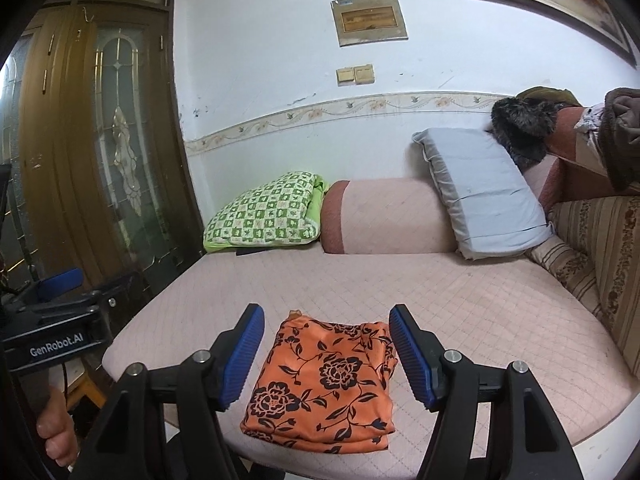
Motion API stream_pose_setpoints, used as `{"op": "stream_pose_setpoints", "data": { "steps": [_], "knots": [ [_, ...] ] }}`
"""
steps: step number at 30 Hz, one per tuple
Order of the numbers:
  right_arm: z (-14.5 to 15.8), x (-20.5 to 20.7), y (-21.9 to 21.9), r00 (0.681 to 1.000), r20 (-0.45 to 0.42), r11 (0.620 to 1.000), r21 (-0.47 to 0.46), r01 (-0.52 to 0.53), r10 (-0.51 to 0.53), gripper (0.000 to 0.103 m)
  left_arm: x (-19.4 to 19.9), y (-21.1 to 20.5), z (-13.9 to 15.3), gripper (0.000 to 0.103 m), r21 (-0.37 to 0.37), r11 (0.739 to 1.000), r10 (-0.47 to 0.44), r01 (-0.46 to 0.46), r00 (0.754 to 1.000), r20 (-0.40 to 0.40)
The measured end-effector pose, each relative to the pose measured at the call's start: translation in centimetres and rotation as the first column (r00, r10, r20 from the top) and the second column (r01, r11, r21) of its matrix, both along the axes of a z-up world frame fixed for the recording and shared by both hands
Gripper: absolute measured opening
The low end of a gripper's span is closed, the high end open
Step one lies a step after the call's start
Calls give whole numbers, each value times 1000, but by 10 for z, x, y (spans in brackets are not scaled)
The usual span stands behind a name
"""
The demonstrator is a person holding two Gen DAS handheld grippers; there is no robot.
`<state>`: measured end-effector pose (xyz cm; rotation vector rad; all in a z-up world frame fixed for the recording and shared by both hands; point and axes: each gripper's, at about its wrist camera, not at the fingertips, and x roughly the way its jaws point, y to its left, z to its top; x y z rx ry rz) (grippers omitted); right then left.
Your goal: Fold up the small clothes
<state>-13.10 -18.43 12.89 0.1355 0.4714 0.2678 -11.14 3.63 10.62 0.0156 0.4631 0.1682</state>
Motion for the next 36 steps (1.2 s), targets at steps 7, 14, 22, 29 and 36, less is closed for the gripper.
{"op": "stream_pose_setpoints", "data": {
  "steps": [7,14,22,29,36],
  "knots": [
    [-5,4,5,1000,-9,1000,-4,-19,19,69,7,-2,-2,103,-6,1000,-8,8,1000,-15],
    [-5,6,6,1000,-7,1000,-4,-21,21,69,10,-2,-3,103,-6,1000,-21,21,1000,-17],
    [-4,14,11,999,-5,999,-16,-34,34,69,13,0,1,103,-18,999,-42,42,999,-6],
    [-3,22,15,999,5,999,-23,-37,37,69,15,3,4,103,-20,998,-54,54,999,0],
    [-6,31,19,999,-9,999,-29,-36,35,69,25,7,2,103,-24,999,-49,48,999,-11]
  ]
}}
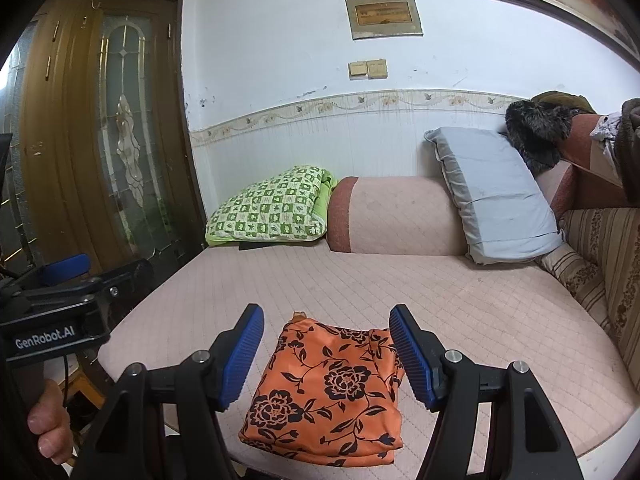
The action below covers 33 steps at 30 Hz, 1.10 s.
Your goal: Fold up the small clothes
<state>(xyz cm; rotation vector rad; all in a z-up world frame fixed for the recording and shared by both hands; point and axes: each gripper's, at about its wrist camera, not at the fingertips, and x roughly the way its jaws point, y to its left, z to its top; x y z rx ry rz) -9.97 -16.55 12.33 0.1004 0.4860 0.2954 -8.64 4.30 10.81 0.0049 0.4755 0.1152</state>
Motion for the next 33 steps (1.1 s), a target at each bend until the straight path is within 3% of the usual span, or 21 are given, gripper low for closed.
{"op": "stream_pose_setpoints", "data": {
  "steps": [20,33],
  "knots": [
    [-20,32,19,998,-52,1000,-14,-26,25,69,35,10,-16,103,-19,1000,1,-2,998,-67],
    [-27,42,18,998,-65,1000,4,-27,28,69,42,2,-17,103,-3,1000,-8,8,998,-70]
  ]
}}
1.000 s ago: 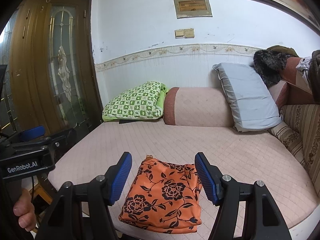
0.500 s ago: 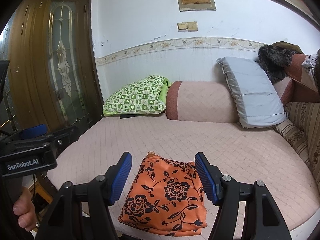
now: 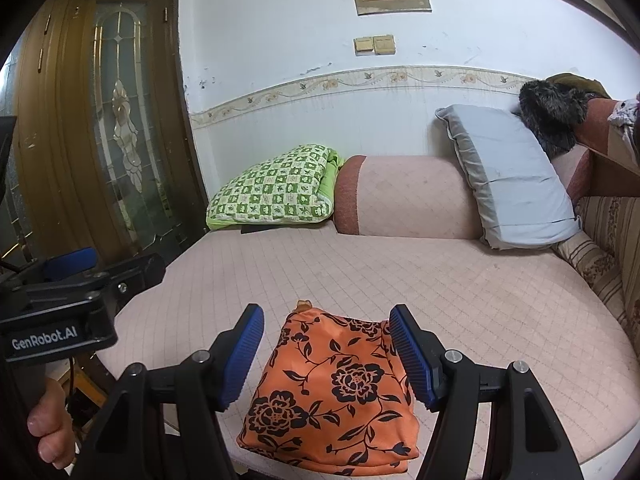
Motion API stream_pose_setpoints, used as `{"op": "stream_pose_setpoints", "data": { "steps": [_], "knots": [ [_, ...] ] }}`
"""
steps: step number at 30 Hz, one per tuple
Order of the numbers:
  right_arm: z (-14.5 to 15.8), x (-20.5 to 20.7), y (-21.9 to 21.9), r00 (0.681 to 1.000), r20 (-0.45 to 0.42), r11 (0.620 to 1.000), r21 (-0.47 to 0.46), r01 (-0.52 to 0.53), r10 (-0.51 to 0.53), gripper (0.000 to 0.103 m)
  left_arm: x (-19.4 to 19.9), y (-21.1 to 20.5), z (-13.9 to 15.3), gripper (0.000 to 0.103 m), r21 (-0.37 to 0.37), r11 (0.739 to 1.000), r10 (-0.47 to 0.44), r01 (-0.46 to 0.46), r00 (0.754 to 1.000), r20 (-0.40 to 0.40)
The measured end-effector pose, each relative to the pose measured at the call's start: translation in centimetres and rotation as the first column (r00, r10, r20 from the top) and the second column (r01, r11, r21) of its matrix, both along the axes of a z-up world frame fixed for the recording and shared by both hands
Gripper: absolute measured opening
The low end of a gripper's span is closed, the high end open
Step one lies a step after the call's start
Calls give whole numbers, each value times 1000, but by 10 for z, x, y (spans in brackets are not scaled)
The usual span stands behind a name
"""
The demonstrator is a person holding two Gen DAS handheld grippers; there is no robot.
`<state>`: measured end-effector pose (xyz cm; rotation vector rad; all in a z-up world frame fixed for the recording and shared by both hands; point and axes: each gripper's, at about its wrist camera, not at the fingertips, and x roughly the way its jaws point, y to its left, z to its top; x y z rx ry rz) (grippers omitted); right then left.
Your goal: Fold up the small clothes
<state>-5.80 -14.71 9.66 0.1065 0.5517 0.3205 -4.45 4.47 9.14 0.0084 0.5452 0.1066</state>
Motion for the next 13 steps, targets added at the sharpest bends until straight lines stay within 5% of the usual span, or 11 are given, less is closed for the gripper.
{"op": "stream_pose_setpoints", "data": {
  "steps": [13],
  "knots": [
    [-3,1,-3,1000,-4,1000,6,8,-8,69,9,-7,-9,103,16,1000,-24,24,1000,-8]
  ]
}}
